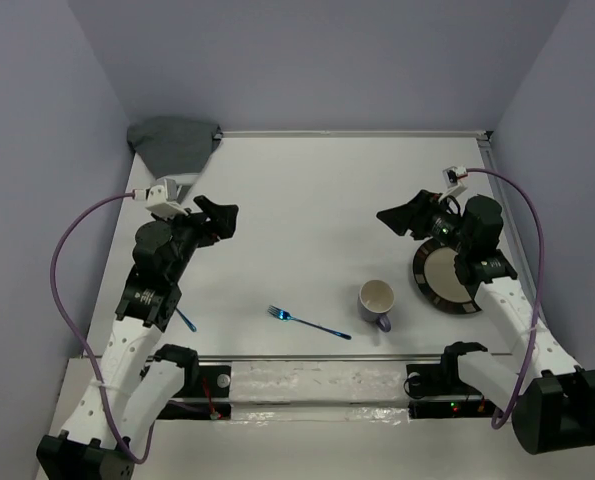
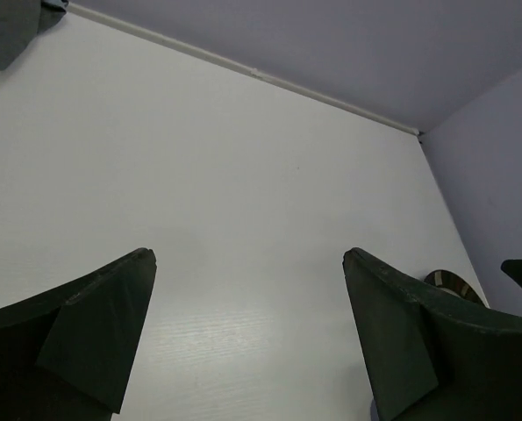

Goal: Set the dinner table for one person

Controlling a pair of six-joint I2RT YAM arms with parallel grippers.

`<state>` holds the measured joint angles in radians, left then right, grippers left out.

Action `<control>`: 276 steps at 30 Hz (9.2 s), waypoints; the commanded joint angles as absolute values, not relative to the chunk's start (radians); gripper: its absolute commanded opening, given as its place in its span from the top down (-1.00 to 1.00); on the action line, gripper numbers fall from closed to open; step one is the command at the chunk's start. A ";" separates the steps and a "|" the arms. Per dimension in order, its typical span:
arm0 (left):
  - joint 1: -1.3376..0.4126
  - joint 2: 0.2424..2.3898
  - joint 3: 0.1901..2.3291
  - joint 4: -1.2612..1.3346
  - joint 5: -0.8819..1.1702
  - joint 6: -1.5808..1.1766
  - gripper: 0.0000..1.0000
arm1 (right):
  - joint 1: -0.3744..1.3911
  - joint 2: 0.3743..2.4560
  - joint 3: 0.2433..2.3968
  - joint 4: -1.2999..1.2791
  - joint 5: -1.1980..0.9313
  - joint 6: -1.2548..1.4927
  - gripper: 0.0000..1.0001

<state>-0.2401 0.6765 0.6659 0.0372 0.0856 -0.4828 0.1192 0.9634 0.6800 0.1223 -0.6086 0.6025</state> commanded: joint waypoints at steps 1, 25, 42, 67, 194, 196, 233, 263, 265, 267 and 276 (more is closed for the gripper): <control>-0.213 0.724 0.718 0.037 0.037 -0.480 -0.98 | 0.129 0.948 0.729 0.144 -0.589 0.604 -0.48; 0.184 1.589 1.114 0.152 -0.131 -0.410 -0.61 | 0.222 0.971 0.704 0.140 -0.489 0.568 -0.40; 0.253 2.092 1.468 0.063 0.097 -0.364 -0.48 | 0.296 1.023 0.727 0.130 -0.479 0.537 -0.38; -0.153 1.600 1.471 0.308 0.344 -0.669 1.00 | 0.430 1.169 0.885 -0.026 -0.304 0.408 -0.99; -0.209 1.560 0.800 0.829 -0.005 -0.744 1.00 | 0.367 1.830 1.297 0.414 -0.014 0.666 1.00; -0.209 1.598 0.984 0.783 -0.005 -0.736 1.00 | 0.376 1.873 1.398 0.358 -0.031 0.637 1.00; -0.454 1.887 2.694 -0.684 -0.307 -0.159 -0.80 | 0.316 1.579 0.847 0.453 0.156 0.353 1.00; -0.321 1.826 1.136 0.488 -0.035 -0.758 -0.56 | 0.213 1.483 0.830 0.367 0.009 0.396 1.00; -0.319 1.897 1.173 0.499 -0.026 -0.762 -0.56 | 0.213 1.485 0.830 0.367 0.008 0.399 1.00; -0.316 1.939 1.195 0.505 -0.014 -0.767 -0.56 | 0.213 1.488 0.828 0.367 0.008 0.399 1.00; -0.301 2.157 1.328 0.532 0.092 -0.807 -0.26 | 0.213 1.508 0.836 0.367 -0.029 0.410 1.00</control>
<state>-0.3119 2.1105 1.2621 0.4820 0.0410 -0.7834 0.2108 1.5116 0.8158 0.3439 -0.0151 0.4011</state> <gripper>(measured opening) 0.721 0.012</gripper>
